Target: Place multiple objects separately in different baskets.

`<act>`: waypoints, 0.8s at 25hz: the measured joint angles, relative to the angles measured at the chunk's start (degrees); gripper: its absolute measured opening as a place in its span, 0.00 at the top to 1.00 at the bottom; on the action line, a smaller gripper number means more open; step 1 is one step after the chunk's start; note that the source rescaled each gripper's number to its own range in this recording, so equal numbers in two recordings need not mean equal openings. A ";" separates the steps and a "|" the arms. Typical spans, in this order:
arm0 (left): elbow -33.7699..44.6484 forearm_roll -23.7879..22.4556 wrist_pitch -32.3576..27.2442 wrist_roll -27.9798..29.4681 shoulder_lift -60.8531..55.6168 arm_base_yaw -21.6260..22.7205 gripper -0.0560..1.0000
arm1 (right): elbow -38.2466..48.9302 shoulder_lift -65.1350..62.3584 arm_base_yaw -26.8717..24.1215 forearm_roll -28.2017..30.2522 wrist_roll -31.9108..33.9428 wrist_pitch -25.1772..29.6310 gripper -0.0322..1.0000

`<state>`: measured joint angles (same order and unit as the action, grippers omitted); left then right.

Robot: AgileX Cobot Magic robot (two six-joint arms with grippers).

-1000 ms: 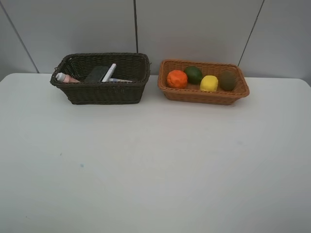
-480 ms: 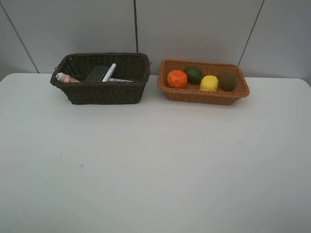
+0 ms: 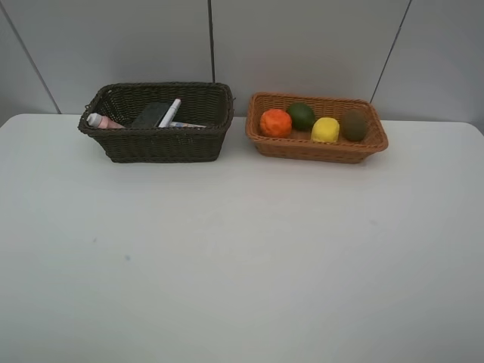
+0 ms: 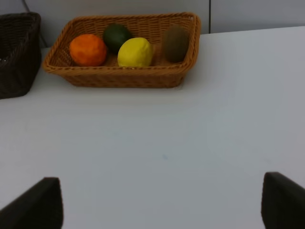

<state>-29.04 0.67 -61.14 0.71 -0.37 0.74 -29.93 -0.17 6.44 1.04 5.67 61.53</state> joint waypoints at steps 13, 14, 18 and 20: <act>0.00 0.00 0.00 0.00 0.00 0.00 0.06 | 0.00 0.00 0.00 -0.12 0.00 -0.05 0.04; 0.00 0.00 0.00 0.00 0.00 0.00 0.06 | 0.00 0.00 0.00 -0.12 0.00 -0.10 0.04; 0.00 0.00 0.00 0.00 0.00 0.00 0.06 | 0.00 0.00 0.00 -0.12 0.00 -0.15 0.04; 0.00 0.00 0.00 0.00 0.00 0.00 0.06 | 0.00 0.00 0.00 -0.12 0.00 -0.17 0.04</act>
<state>-29.04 0.67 -61.14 0.71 -0.37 0.74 -29.93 -0.17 6.44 0.92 5.67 61.36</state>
